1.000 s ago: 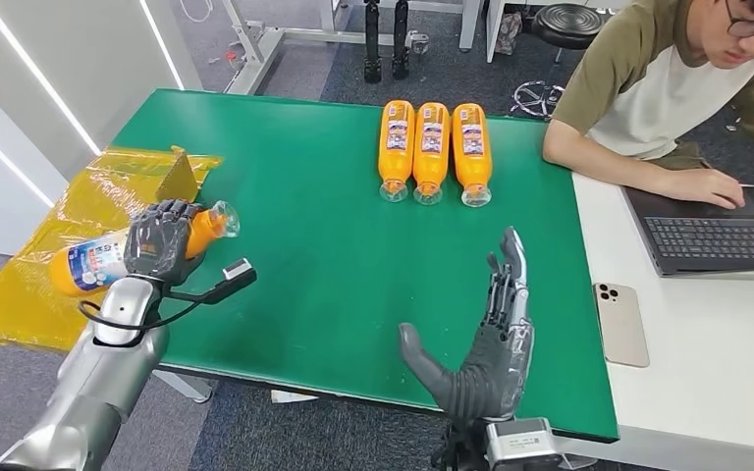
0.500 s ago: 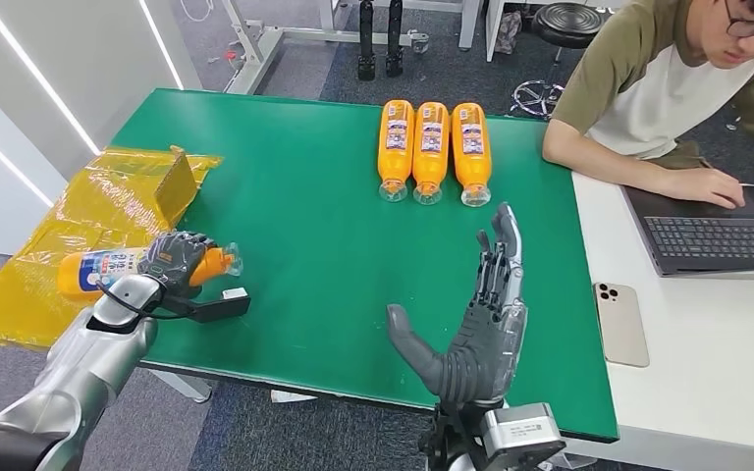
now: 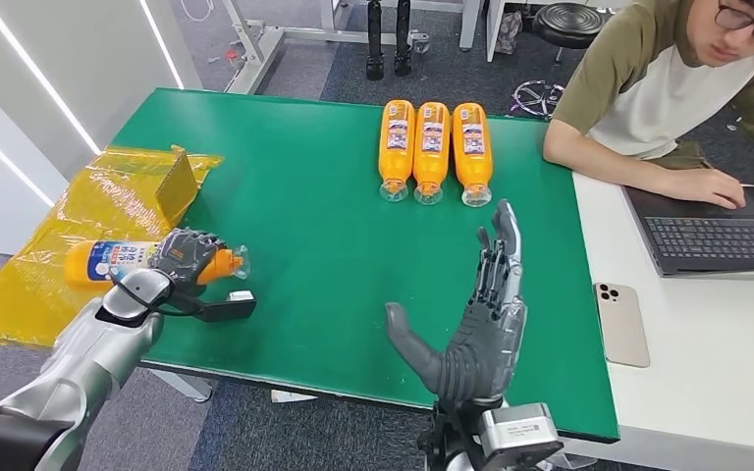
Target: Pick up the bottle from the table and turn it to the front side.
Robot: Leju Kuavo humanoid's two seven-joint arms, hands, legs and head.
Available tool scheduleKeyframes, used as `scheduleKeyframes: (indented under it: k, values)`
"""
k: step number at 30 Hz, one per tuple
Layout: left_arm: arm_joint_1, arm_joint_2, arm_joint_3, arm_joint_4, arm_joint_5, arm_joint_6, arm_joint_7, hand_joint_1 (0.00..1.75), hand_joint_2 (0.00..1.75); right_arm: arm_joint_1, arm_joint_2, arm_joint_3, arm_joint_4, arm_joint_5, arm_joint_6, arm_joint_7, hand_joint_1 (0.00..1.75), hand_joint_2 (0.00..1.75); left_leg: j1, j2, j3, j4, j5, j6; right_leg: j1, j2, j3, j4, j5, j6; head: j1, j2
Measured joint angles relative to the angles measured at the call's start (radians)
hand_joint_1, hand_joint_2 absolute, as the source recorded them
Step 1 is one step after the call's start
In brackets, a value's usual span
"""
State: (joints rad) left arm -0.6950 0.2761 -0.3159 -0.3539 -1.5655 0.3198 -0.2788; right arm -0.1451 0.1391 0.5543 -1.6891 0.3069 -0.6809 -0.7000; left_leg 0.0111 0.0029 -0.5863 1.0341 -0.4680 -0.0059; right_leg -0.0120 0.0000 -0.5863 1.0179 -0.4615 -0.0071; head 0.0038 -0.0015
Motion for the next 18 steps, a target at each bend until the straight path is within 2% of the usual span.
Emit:
scheduleKeyframes:
  k: [6,16,17,18]
  values:
    - [-0.027,-0.031,-0.065,0.009,0.002,-0.002,0.023,1.75,1.75,-0.009,0.004,0.002,0.013,0.002,0.000,0.000,0.00,1.75,0.000,0.000,0.000,0.000,0.000,0.000,0.000,0.000,0.000,0.000,0.000,0.000,0.000,0.000]
    - [-0.047,-0.054,-0.090,0.030,0.008,-0.062,0.048,1.75,1.75,-0.017,0.007,0.008,0.022,0.004,0.000,0.000,0.00,1.75,0.000,0.000,0.000,0.000,0.000,0.000,0.000,0.000,0.000,0.000,0.000,0.000,0.000,0.000]
    - [-0.047,-0.054,-0.090,0.032,0.010,-0.075,0.057,1.65,1.75,-0.017,0.007,0.008,0.022,0.004,0.000,0.000,0.00,1.75,0.000,0.000,0.000,0.000,0.000,0.000,0.000,0.000,0.000,0.000,0.000,0.000,0.000,0.000]
    - [-0.047,-0.054,-0.090,0.035,0.011,-0.086,0.066,1.22,1.75,-0.017,0.007,0.008,0.023,0.004,0.000,0.000,0.00,1.75,0.000,0.000,0.000,0.000,0.000,0.000,0.000,0.000,0.000,0.000,0.000,0.000,0.000,0.000]
